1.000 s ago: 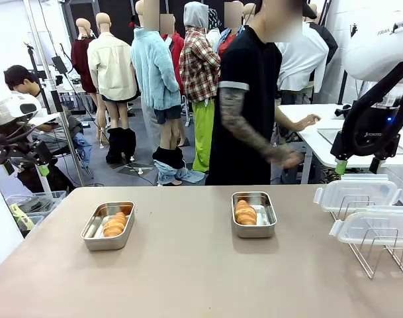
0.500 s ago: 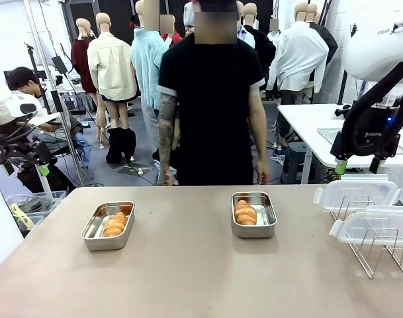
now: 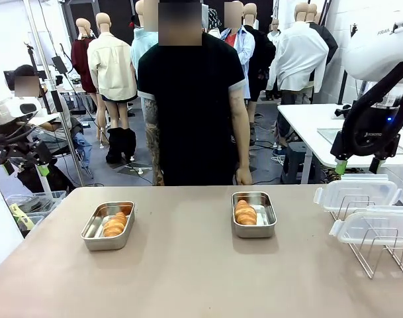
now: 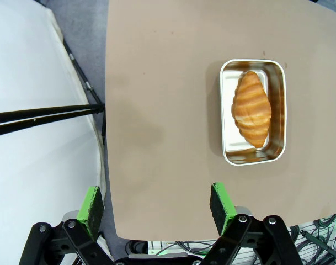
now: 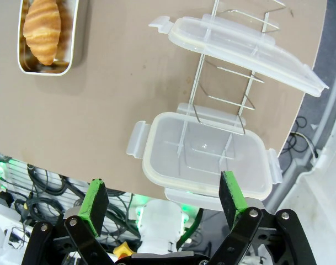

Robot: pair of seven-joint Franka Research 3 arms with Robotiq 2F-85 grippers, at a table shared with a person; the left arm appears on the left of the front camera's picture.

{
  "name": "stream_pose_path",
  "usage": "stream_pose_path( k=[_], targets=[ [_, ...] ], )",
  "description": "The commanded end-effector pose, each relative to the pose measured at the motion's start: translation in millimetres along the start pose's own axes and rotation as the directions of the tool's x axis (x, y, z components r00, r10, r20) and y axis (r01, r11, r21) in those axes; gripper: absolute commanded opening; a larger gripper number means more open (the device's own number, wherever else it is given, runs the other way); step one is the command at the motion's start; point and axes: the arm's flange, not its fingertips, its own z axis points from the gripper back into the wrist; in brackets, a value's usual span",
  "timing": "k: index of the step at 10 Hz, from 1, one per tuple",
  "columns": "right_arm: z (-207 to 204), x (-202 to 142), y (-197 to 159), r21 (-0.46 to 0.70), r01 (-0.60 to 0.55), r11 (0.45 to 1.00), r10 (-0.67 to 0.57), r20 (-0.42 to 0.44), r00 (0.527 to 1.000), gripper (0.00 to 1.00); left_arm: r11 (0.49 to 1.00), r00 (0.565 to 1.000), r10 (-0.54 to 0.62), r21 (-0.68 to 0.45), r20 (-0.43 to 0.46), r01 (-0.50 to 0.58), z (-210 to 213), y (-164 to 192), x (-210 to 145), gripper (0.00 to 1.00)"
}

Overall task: Place the bread in airtight containers.
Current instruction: Pick up one Airtight Container lid and hand it to the human.

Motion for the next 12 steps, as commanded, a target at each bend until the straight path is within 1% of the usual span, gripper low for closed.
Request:
stream_pose_path(
  k=[1,8,9,10,11,12],
  targets=[
    [0,-1,0,-0.010,0.002,1.000,-0.002,0.000,1.000,1.00,1.000,1.000,0.015,0.026,0.004,-0.015,1,1,0,1.00],
    [0,0,0,0.000,0.000,1.000,0.000,0.000,1.000,1.00,1.000,1.000,0.015,0.026,0.004,-0.015,1,1,0,1.00],
    [-2,-15,3,-0.070,-0.366,0.928,0.352,-0.156,0.923,1.00,1.000,1.000,0.015,0.026,0.004,-0.015,1,1,0,1.00],
    [-6,-24,3,-0.116,-0.535,0.837,0.491,-0.270,0.828,1.00,1.000,1.000,0.015,0.026,0.004,-0.015,1,1,0,1.00],
    [-10,-27,1,-0.092,-0.623,0.776,0.564,-0.339,0.753,1.00,1.000,1.000,0.015,0.026,0.004,-0.015,1,1,0,1.00],
    [-17,-34,-3,-0.043,-0.744,0.666,0.659,-0.433,0.615,1.00,1.000,1.000,0.015,0.026,0.004,-0.015,1,1,0,1.00]
  ],
)
